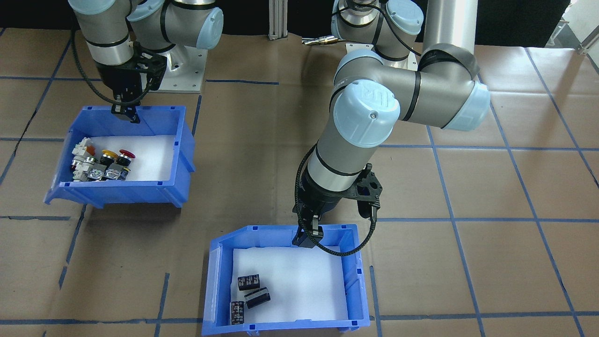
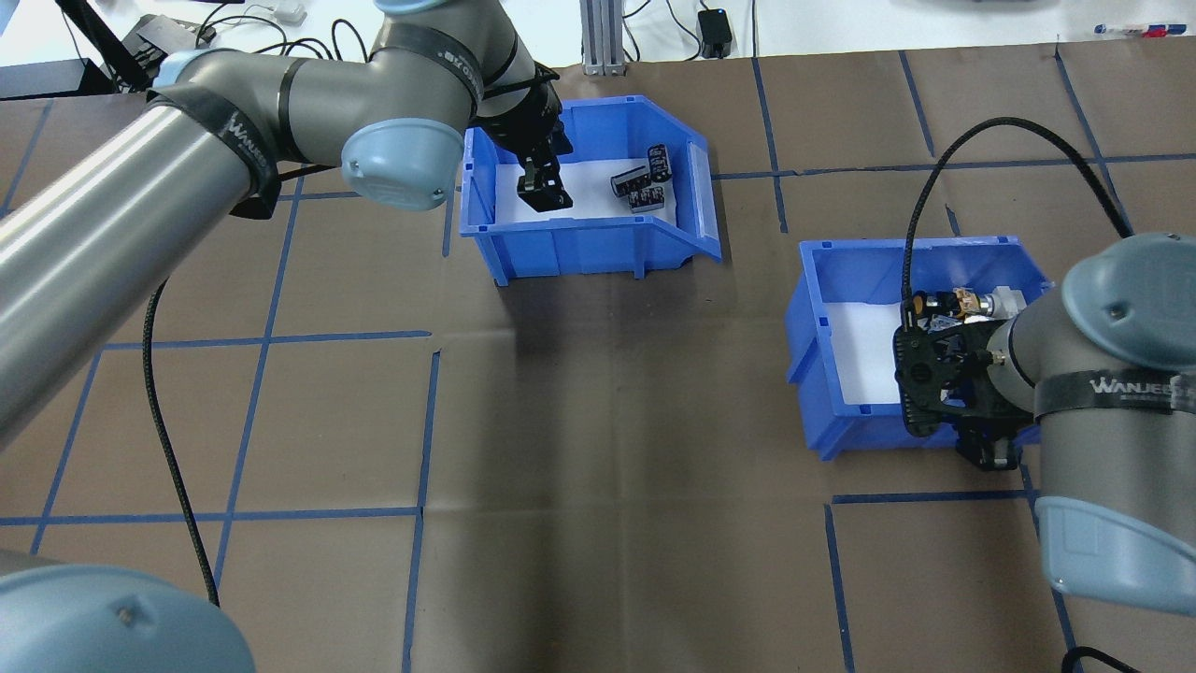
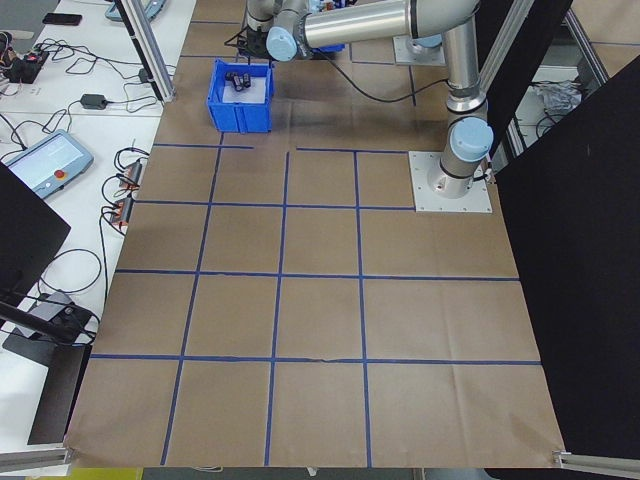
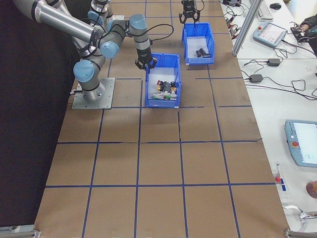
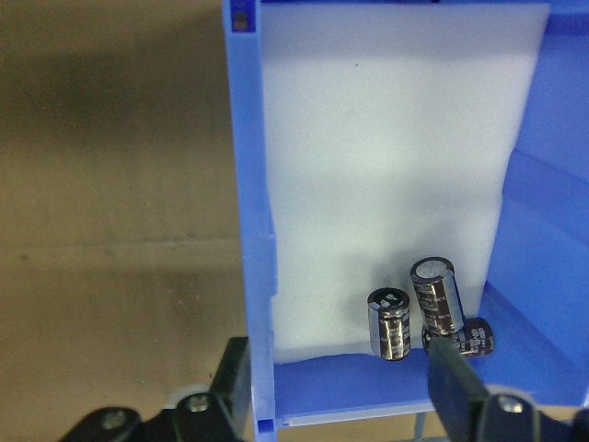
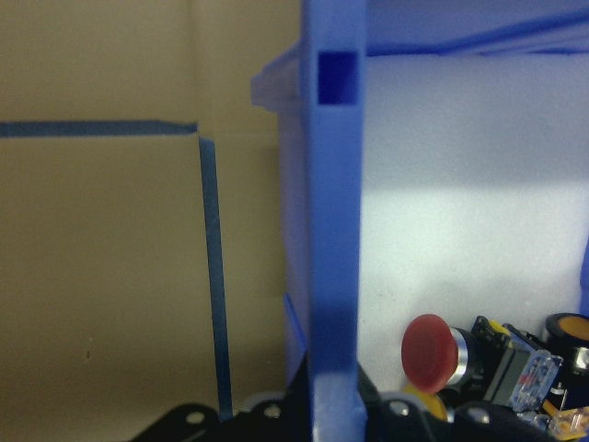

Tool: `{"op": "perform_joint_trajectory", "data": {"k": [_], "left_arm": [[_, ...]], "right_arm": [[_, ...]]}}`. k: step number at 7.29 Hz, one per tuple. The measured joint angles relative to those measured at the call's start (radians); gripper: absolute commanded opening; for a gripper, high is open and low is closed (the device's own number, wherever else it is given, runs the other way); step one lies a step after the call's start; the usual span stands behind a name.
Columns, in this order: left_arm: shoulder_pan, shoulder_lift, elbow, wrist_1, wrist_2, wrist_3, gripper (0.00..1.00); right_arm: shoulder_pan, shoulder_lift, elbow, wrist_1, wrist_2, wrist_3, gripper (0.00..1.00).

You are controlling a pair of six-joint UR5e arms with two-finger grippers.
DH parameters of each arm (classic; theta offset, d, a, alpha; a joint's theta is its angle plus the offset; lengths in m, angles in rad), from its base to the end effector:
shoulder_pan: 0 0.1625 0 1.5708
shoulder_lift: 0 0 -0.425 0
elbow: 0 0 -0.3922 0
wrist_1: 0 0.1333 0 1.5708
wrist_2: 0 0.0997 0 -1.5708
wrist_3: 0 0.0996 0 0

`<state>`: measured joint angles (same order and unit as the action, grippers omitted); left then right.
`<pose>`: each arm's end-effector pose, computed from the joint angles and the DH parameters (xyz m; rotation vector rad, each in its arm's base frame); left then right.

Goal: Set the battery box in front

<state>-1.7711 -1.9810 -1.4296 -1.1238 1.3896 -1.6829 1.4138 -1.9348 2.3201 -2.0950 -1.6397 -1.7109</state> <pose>-0.2802 -0.6197 0.3692 1.9349 -2.1482 -0.0605 0.0741 -0.3404 0.3276 2.0903 -2.1362 0.0408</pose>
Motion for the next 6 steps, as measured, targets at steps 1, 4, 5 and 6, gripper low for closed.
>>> {"op": "perform_joint_trajectory", "data": {"k": [1,4,5,6], "left_arm": [[0.022,0.032,0.034,-0.103,0.029,0.163,1.00],[0.100,0.160,0.048,-0.322,0.068,0.733,1.00],[0.110,0.202,0.044,-0.384,0.115,0.943,1.00],[0.114,0.237,0.039,-0.437,0.173,1.128,1.00]], "right_arm": [[0.076,0.000,0.003,0.002,-0.001,0.080,0.00],[0.280,0.008,0.003,0.000,-0.013,0.284,0.00],[0.342,0.027,0.001,-0.006,-0.015,0.346,0.00],[0.398,0.055,-0.004,-0.016,-0.026,0.404,0.00]]}}
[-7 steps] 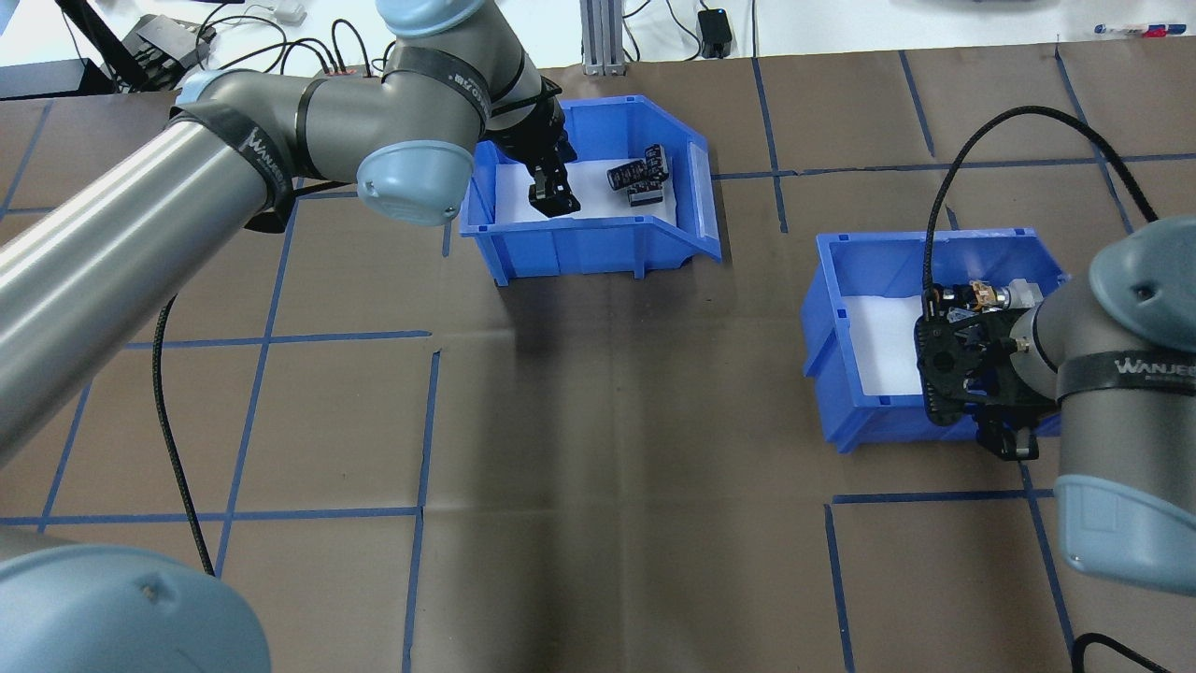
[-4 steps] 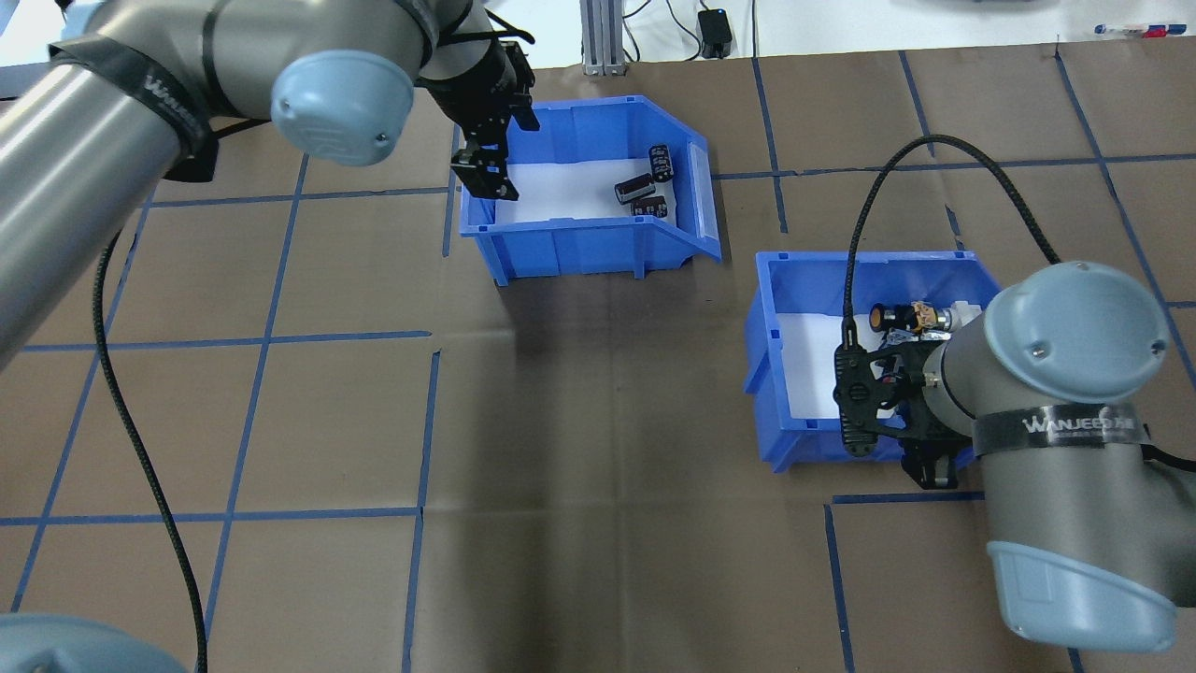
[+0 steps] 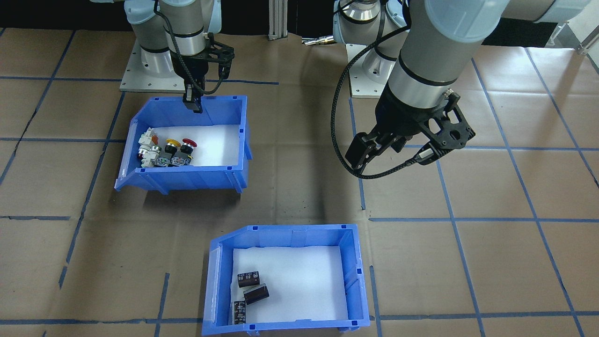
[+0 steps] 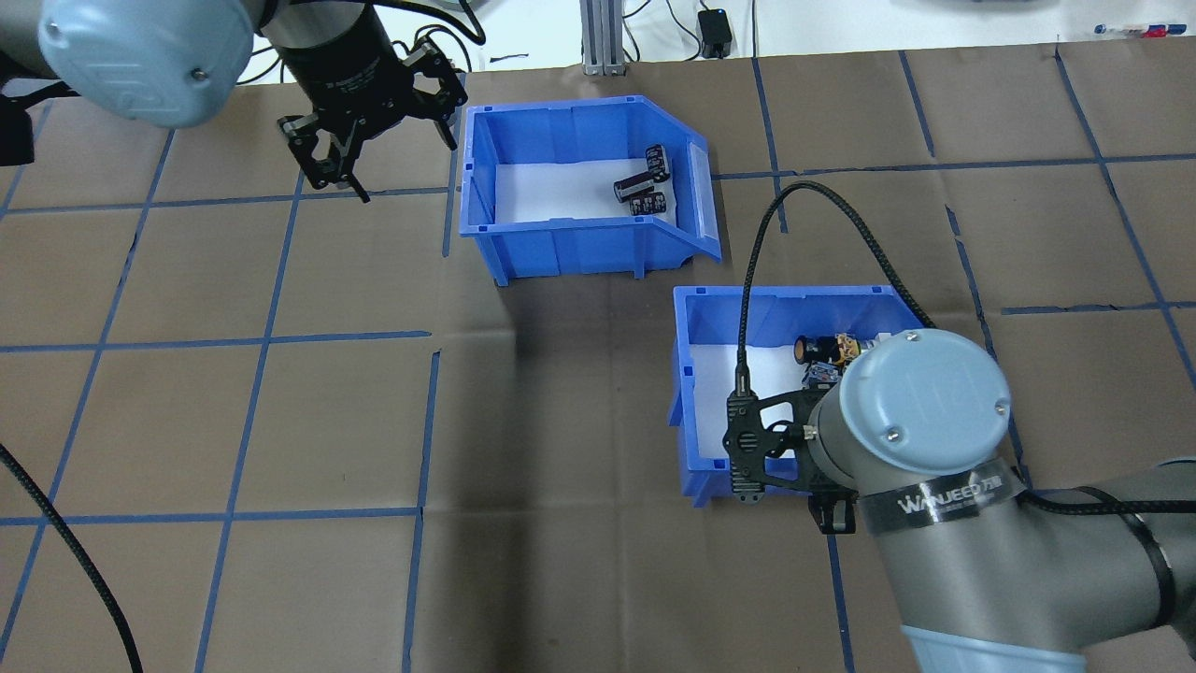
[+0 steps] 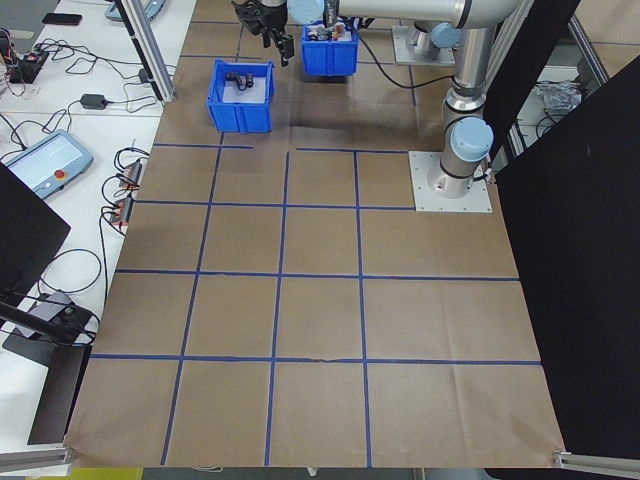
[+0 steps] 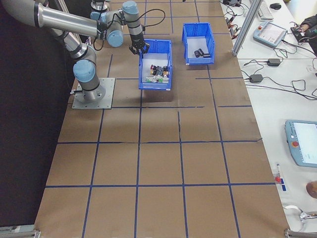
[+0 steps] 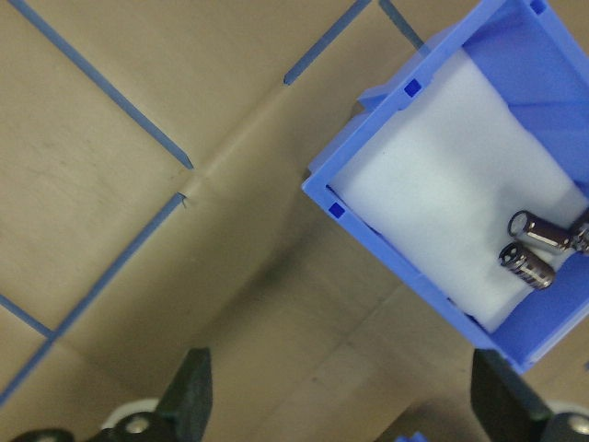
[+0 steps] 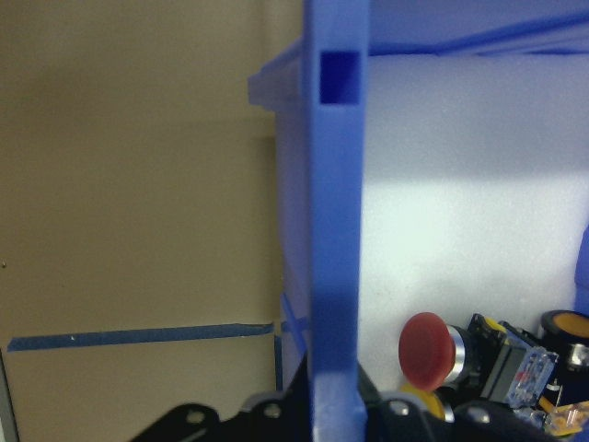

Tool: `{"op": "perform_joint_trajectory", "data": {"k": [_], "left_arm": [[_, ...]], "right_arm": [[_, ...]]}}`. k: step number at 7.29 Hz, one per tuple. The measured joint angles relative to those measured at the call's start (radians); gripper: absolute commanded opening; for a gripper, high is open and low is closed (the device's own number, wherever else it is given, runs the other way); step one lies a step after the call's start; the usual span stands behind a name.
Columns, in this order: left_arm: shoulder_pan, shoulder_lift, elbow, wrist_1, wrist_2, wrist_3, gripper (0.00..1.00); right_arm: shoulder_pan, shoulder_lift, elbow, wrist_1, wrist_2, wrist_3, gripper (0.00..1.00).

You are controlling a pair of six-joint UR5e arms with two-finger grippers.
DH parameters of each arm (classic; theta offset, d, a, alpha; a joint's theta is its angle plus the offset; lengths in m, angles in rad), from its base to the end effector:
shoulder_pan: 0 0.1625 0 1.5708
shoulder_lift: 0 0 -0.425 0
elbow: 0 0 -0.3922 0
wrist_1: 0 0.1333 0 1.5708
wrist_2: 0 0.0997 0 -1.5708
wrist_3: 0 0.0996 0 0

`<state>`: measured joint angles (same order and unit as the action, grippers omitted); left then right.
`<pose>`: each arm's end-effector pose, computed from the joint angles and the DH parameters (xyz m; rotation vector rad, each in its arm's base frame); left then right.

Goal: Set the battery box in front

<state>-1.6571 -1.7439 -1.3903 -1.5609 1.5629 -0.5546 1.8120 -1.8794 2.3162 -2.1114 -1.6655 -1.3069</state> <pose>-0.1824 -0.5531 0.4862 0.7258 -3.0432 0.0218 0.2005 -0.2964 0.3132 2.0965 -2.1553 0.0622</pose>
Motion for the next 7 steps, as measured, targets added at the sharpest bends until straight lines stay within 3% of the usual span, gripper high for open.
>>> {"op": "perform_joint_trajectory", "data": {"k": [2,5,7], "left_arm": [[0.001,0.065,-0.017,-0.065,0.049,0.252,1.00],[0.006,0.134,-0.044,-0.131,0.046,0.524,1.00],[0.015,0.153,-0.048,-0.159,0.047,0.562,1.00]], "right_arm": [[0.111,0.065,-0.034,-0.020,-0.029,0.101,0.00],[0.279,0.227,-0.150,-0.038,-0.095,0.235,0.00],[0.332,0.283,-0.182,-0.078,-0.106,0.281,0.00]]}}
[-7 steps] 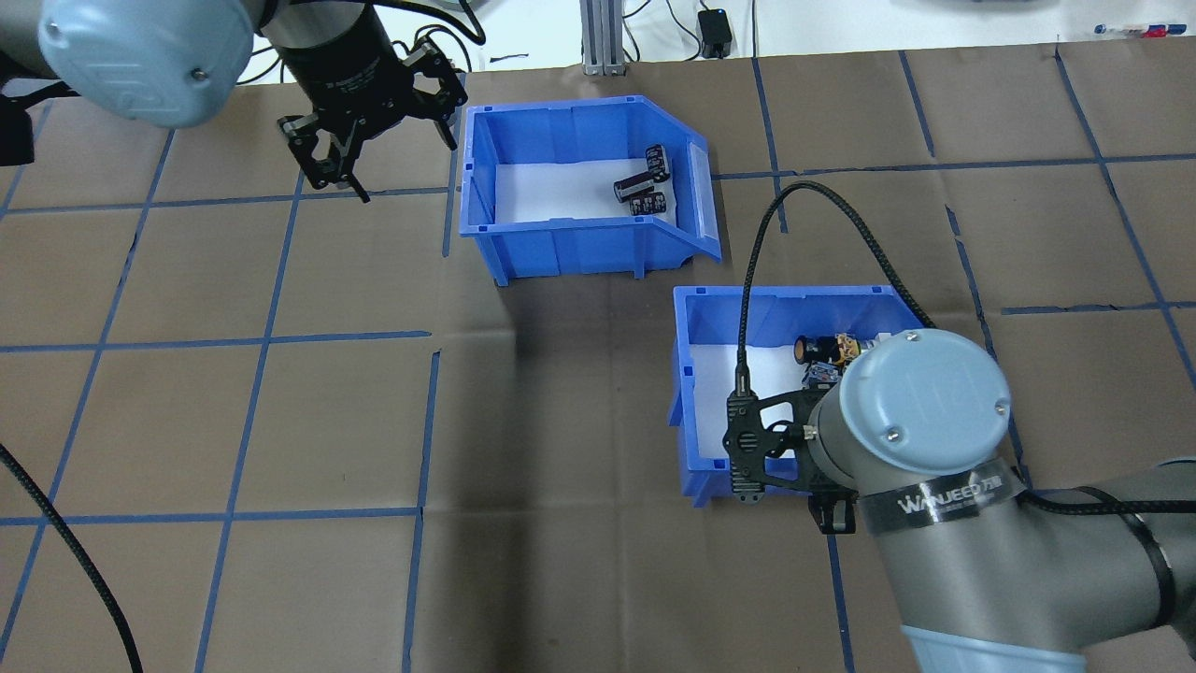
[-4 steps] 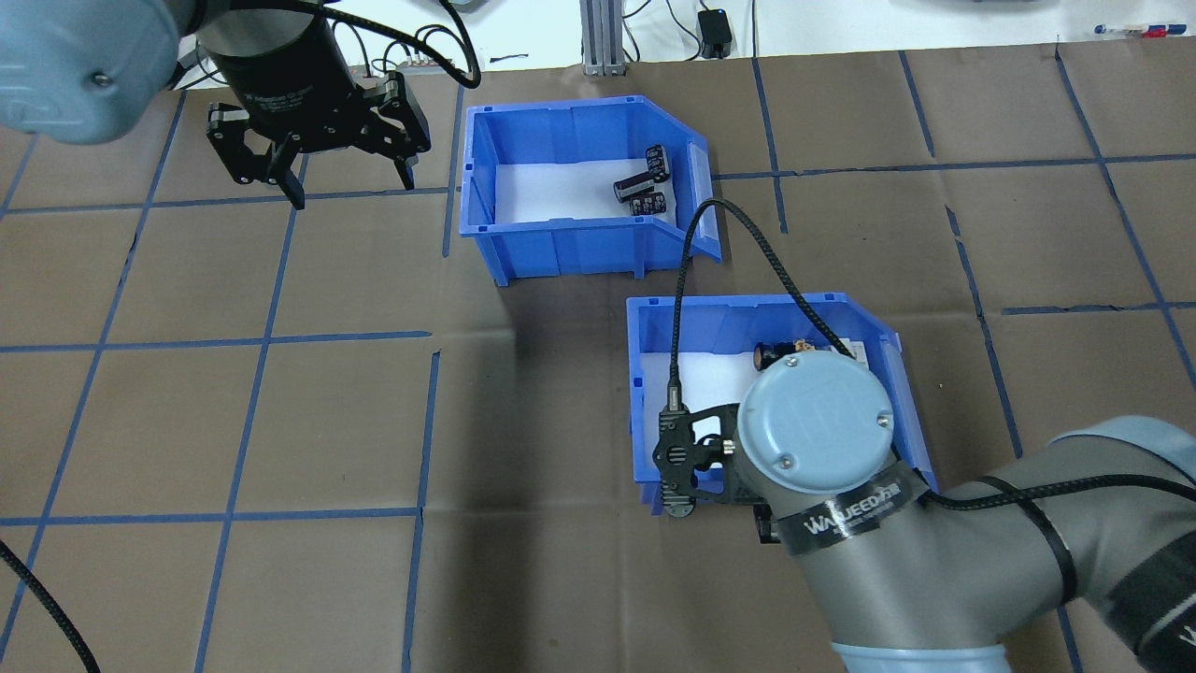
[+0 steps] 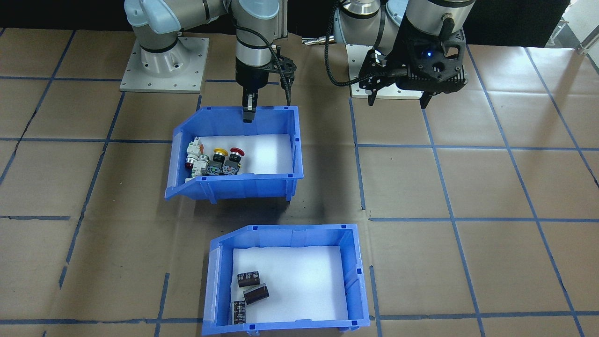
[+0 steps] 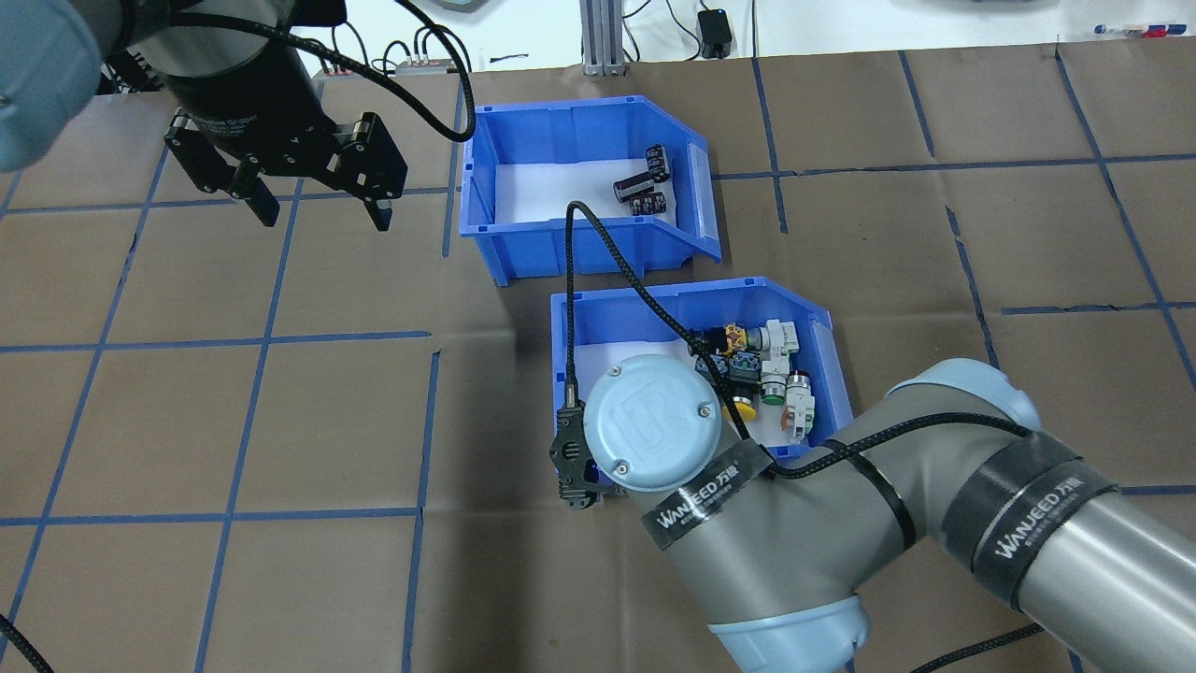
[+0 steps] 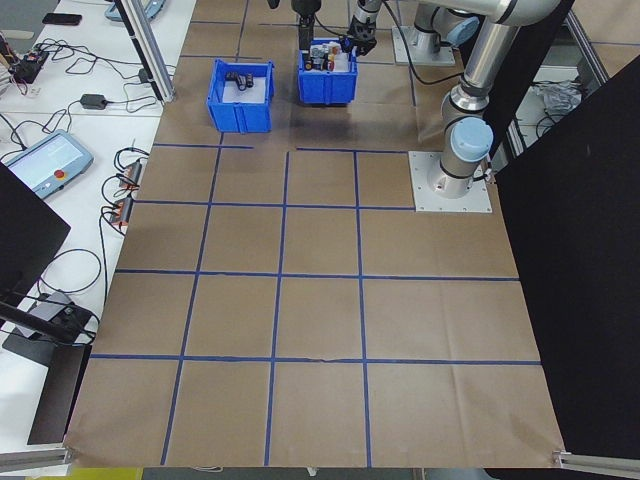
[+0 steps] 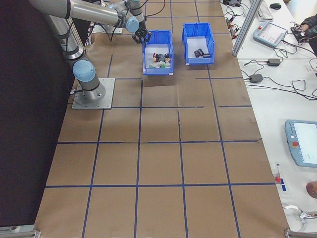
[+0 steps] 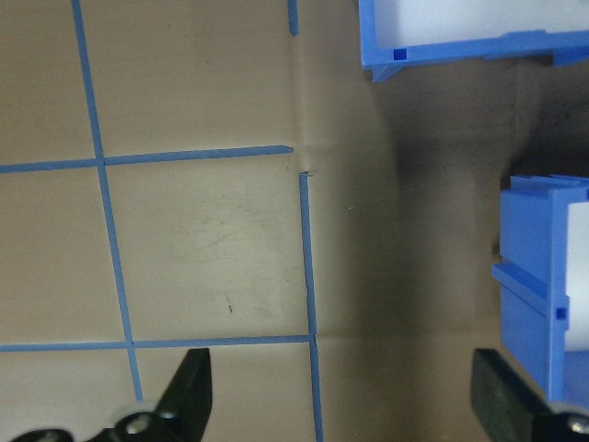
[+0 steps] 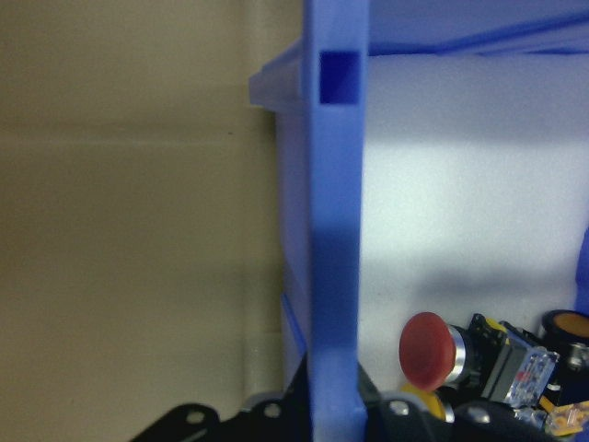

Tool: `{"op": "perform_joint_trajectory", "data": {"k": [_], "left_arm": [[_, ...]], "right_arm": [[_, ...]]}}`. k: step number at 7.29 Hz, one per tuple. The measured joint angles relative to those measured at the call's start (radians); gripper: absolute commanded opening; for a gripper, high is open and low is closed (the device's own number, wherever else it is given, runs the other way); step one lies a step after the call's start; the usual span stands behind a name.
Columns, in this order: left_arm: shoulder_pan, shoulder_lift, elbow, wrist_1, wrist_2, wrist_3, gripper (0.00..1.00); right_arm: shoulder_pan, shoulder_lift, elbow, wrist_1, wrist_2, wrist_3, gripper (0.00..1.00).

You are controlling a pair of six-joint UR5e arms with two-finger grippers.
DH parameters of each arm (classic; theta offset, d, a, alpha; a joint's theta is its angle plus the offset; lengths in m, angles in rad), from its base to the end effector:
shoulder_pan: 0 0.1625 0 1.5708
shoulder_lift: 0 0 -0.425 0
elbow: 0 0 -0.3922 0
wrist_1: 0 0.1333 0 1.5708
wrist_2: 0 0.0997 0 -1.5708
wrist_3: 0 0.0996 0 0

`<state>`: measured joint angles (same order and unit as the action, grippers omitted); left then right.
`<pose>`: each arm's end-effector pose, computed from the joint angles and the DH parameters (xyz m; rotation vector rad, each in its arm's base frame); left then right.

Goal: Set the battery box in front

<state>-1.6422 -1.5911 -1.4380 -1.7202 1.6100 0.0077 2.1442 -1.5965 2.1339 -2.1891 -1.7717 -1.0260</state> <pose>-0.1643 -0.4838 0.5283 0.1237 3.0983 0.0553 0.3303 -0.3024 0.2974 2.0911 -2.0487 0.0493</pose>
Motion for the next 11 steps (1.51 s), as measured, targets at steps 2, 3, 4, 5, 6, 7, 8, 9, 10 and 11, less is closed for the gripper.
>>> {"op": "perform_joint_trajectory", "data": {"k": [2,3,4,5,6,7,8,9,10,11], "left_arm": [[0.001,0.003,-0.003,-0.004,0.005,0.005,1.00],[0.002,0.004,-0.009,-0.005,0.007,0.005,1.00],[0.002,0.004,-0.016,-0.005,0.006,0.006,1.00],[0.002,0.004,-0.021,-0.003,0.002,0.006,1.00],[0.003,0.004,-0.023,-0.003,-0.002,0.006,1.00],[0.003,0.003,-0.025,-0.003,-0.006,0.013,1.00],[0.005,0.002,-0.033,-0.001,-0.017,0.042,1.00],[0.011,0.004,-0.049,0.004,-0.038,0.084,1.00],[0.017,0.006,-0.062,0.009,-0.051,0.114,1.00],[0.021,0.008,-0.066,0.012,-0.052,0.130,1.00]], "right_arm": [[0.027,0.015,-0.004,-0.017,0.001,0.036,0.07],[0.031,0.022,-0.004,-0.020,0.001,0.042,0.20],[0.032,0.027,-0.001,-0.021,0.003,0.044,0.42],[0.032,0.032,0.001,-0.021,0.006,0.045,0.82],[0.032,0.037,0.002,-0.021,0.010,0.045,1.00],[0.032,0.041,0.001,-0.021,0.012,0.045,1.00],[0.031,0.040,-0.004,-0.020,0.010,0.045,1.00],[0.030,0.031,-0.017,-0.016,0.004,0.044,1.00],[0.026,0.013,-0.039,0.004,0.002,0.044,1.00],[0.015,-0.013,-0.071,0.056,0.001,0.044,1.00]]}}
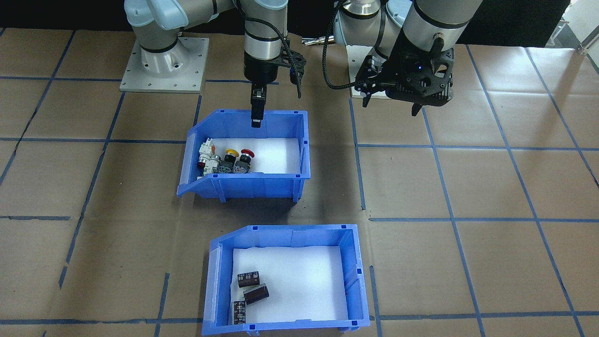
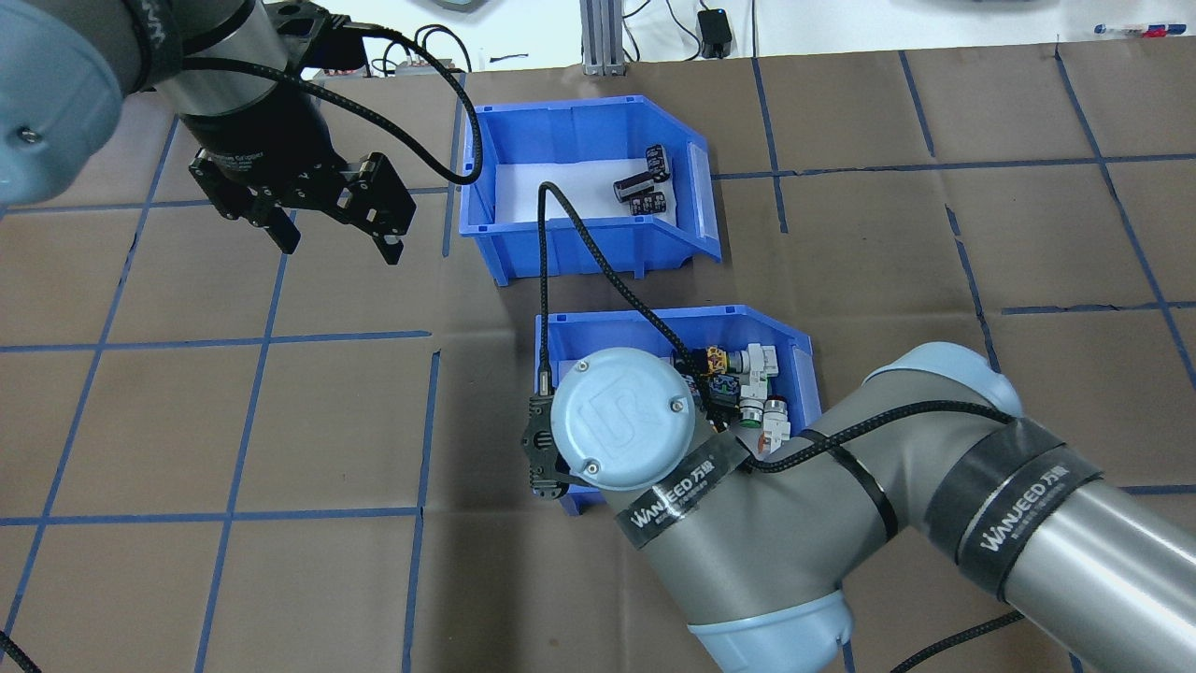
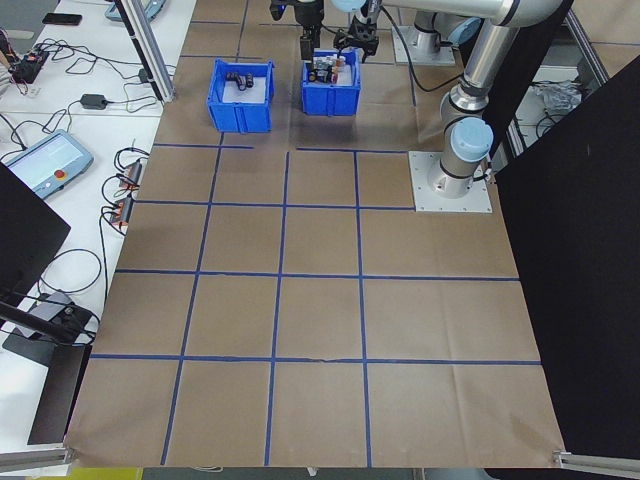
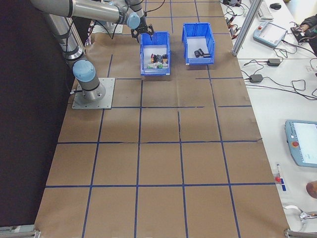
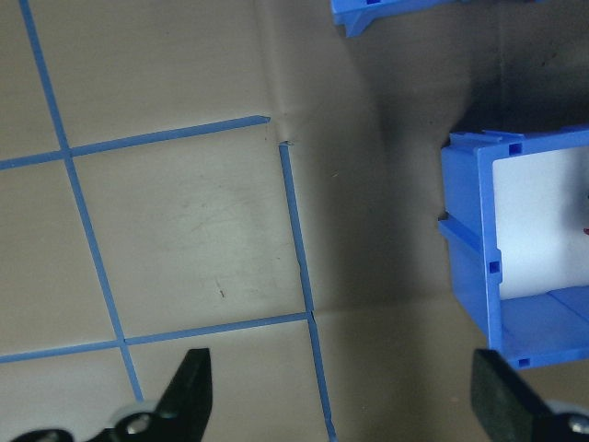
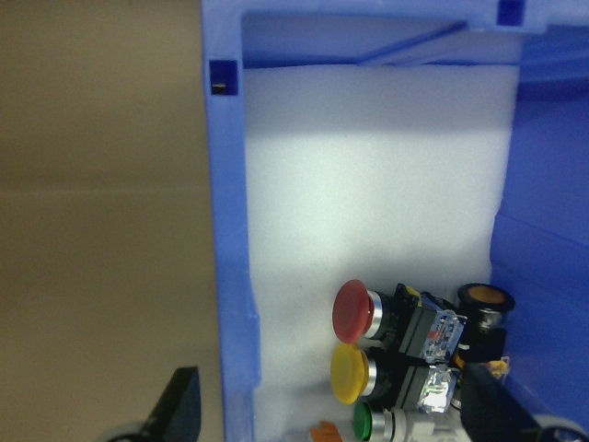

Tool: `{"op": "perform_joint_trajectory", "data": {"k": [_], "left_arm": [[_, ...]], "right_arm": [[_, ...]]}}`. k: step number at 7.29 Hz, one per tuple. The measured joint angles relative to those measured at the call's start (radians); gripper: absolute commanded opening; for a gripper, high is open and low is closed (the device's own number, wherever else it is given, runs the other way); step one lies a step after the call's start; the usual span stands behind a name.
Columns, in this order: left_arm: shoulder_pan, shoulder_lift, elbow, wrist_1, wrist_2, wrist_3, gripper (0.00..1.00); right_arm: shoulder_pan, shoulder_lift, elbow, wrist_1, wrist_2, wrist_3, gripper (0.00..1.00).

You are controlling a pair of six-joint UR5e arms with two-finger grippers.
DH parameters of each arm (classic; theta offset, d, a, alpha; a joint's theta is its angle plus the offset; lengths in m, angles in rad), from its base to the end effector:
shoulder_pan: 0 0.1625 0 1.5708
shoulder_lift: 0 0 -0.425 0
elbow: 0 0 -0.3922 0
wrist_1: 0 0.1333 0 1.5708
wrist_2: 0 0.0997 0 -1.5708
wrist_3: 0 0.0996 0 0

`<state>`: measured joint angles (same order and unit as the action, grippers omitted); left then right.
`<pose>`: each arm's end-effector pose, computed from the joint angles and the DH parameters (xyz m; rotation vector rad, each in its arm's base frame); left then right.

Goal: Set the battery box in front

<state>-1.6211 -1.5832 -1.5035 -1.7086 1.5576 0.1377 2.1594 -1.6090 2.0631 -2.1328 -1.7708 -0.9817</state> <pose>-0.1590 -0.4806 0.5015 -0.2922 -3.1085 -0.1285 0.3419 -0.3078 0.3288 2.0552 -2.0786 0.0975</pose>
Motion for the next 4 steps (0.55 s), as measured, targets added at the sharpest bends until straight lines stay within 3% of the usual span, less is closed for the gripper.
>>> {"op": "perform_joint_trajectory", "data": {"k": [2,4], "left_arm": [[0.011,0.010,-0.003,-0.001,0.004,0.016,1.00],[0.019,0.020,-0.009,-0.002,0.003,0.017,1.00]], "right_arm": [[-0.062,-0.053,-0.068,0.116,0.005,0.005,1.00],[-0.225,-0.098,-0.113,0.151,0.037,0.088,1.00]]}}
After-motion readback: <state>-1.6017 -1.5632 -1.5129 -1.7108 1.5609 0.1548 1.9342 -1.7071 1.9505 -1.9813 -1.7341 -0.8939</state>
